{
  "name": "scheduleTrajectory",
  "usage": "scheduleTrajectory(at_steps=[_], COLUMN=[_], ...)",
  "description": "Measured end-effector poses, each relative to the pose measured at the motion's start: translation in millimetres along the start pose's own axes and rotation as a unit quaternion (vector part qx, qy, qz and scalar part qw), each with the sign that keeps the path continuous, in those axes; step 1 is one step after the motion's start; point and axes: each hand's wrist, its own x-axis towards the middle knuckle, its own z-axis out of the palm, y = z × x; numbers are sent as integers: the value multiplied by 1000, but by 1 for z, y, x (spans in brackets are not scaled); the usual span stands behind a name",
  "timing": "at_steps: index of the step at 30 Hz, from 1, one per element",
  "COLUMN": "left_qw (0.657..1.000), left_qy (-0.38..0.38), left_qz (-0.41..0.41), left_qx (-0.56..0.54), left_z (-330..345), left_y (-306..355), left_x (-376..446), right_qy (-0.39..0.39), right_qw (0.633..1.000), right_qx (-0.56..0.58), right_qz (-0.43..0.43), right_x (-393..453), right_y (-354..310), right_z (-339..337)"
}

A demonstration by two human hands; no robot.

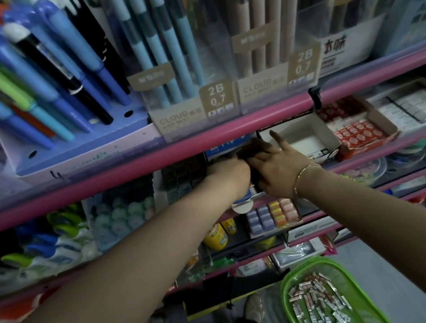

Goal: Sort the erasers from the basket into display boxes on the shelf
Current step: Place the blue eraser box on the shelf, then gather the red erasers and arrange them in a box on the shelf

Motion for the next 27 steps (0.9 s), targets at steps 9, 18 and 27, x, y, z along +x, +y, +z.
scheduleTrajectory(at_steps=[9, 18, 27], left_qw=[992, 993, 851], left_qy=[-71, 57, -151], left_qz=[58, 94, 185], left_qx=[85, 33, -467], left_z=[-7, -12, 179], left_y=[-12, 12, 170], left_x=[-5, -29, -68], right_qy=[-41, 230, 71], right_qw=[999, 935, 666], right_qx=[-24, 215, 422], right_qz=[-4, 164, 611], right_x=[-4, -65, -271], right_y=[-1, -12, -45], right_z=[-19, -23, 122])
